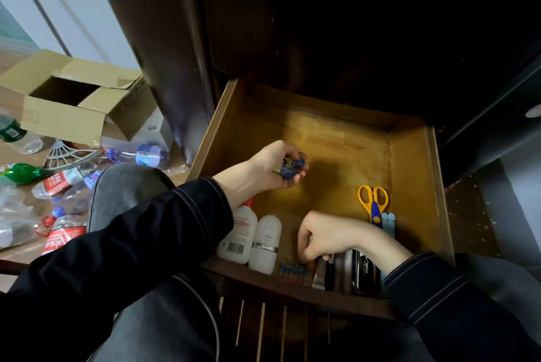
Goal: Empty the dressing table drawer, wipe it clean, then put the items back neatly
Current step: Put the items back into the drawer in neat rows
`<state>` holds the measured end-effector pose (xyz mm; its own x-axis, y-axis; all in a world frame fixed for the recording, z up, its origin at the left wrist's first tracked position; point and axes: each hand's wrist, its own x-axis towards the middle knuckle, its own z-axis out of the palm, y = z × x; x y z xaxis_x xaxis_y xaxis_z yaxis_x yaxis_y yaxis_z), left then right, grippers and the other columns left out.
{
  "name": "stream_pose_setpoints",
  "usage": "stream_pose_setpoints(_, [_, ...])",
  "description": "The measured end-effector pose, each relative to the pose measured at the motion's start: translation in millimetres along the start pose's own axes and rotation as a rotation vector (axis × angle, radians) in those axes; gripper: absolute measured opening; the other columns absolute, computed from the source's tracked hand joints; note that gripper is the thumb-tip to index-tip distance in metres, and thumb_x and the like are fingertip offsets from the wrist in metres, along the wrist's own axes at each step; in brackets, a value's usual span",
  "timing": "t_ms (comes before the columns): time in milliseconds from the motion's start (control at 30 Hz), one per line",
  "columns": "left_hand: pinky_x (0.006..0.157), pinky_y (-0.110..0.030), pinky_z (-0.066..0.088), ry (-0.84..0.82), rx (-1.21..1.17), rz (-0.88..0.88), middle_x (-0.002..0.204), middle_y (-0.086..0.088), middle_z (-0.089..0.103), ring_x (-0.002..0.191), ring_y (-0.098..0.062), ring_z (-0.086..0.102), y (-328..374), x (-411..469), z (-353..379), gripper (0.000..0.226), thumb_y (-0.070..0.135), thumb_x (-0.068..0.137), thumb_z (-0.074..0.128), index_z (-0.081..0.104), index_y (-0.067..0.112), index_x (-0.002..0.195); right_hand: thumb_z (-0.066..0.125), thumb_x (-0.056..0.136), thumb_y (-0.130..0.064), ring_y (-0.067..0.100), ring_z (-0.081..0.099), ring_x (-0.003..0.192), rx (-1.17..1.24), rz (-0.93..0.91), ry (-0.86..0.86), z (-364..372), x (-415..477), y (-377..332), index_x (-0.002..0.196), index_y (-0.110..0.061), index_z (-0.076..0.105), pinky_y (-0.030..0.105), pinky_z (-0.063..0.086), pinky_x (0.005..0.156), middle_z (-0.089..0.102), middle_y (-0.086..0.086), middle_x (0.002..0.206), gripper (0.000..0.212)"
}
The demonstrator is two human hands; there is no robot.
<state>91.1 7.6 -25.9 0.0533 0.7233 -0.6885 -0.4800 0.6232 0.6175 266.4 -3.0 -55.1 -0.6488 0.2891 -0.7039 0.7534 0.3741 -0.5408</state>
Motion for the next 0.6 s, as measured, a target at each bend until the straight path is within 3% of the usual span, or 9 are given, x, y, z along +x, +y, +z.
stream_pose_setpoints(233, [0.049,-0.022,0.050,0.000,0.007,0.004,0.086,-0.014,0.062,0.068,-0.021,0.058,0.2,0.2,-0.5,0.017,0.006,0.091,0.044,0.060,0.004,0.097,0.072,0.086,-0.010,0.017,0.055,0.063,-0.031,-0.007,-0.021,1.9,1.2,-0.6,0.092,-0.006,0.077,0.027,0.044,0.057,0.066,-0.001,0.069,0.009])
stream_pose_setpoints(400, [0.049,-0.023,0.050,0.005,0.012,0.000,0.088,-0.014,0.062,0.068,-0.021,0.059,-0.4,0.1,-1.1,0.017,0.007,0.091,0.045,0.060,0.004,0.097,0.073,0.085,-0.016,0.004,0.053,0.052,-0.092,0.004,-0.034,-1.6,0.9,1.9,0.084,-0.010,0.077,0.021,0.042,0.055,0.065,-0.004,0.060,0.008])
stream_pose_setpoints(600, [0.049,-0.023,0.050,0.008,0.020,0.000,0.088,-0.014,0.062,0.069,-0.021,0.058,0.0,-0.8,-0.7,0.016,0.006,0.091,0.045,0.060,0.004,0.097,0.070,0.085,-0.011,0.012,0.061,0.074,-0.153,-0.044,-0.040,0.7,1.2,1.6,0.097,-0.009,0.080,0.035,0.053,0.070,0.077,0.009,0.093,0.015])
